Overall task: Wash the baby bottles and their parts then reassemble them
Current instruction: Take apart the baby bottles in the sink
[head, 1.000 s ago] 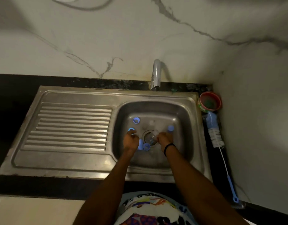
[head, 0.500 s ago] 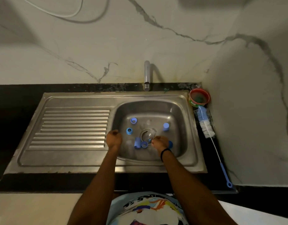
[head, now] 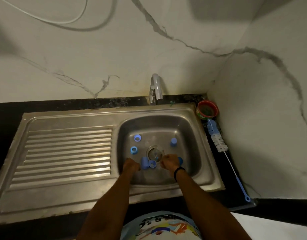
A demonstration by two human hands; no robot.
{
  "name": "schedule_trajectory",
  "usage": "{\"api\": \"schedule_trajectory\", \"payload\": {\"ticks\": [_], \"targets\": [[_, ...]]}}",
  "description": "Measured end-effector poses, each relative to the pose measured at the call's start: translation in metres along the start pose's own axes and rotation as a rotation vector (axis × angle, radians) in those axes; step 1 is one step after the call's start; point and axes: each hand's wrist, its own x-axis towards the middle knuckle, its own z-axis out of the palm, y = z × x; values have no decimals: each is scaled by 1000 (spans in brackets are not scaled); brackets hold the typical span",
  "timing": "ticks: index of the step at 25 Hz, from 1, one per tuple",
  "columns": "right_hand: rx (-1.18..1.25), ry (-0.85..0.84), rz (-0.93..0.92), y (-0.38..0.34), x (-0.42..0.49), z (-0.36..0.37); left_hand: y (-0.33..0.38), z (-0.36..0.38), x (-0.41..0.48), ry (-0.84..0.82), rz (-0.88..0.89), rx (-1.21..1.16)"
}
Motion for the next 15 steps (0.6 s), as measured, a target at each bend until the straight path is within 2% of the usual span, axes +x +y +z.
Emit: {"api": "schedule_trajectory", "payload": {"ticks": [3, 5, 10, 12, 15], "targets": [[88, 16, 43, -1, -8, 3, -12, 14, 16, -78, 5, 100], [44, 49, 68, 1, -9, 5, -15, 22, 22, -54, 19, 102], [99, 119, 111, 10, -9, 6, -9, 25, 16, -91, 85, 299], [140, 118, 102, 10, -7, 6, -10, 25, 16, -93, 101, 299], [64, 100, 67, 7, -8, 4, -10, 22, 11, -103, 53, 274]]}}
